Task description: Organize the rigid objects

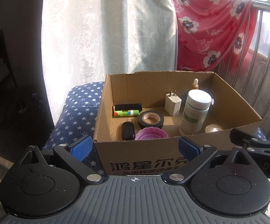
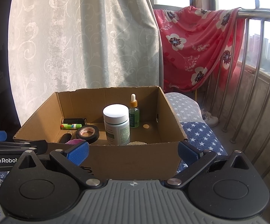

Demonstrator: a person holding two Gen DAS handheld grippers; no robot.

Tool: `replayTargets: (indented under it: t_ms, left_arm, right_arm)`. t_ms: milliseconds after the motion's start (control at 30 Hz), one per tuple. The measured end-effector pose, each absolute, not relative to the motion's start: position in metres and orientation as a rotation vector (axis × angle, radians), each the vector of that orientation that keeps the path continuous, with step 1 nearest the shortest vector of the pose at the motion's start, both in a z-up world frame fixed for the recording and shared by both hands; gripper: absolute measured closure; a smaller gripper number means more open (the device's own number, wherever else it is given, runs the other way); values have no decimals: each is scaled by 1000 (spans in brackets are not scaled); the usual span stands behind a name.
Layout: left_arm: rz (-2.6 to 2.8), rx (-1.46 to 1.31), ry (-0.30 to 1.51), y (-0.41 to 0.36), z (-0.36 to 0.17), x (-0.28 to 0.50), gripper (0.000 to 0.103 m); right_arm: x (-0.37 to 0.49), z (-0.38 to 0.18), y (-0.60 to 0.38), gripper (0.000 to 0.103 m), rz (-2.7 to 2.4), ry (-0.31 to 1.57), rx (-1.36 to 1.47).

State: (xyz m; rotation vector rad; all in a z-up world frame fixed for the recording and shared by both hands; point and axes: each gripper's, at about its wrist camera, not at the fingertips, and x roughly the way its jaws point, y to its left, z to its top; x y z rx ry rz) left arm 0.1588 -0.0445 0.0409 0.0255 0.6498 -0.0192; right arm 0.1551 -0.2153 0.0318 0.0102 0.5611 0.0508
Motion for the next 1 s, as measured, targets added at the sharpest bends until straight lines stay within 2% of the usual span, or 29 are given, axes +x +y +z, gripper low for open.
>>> replayTargets:
  t_ms: [1000]
  left_arm:
    - [-21,26,652,-47,42,158,4]
  right_arm:
    - [153,32,-218,0,50,561,12]
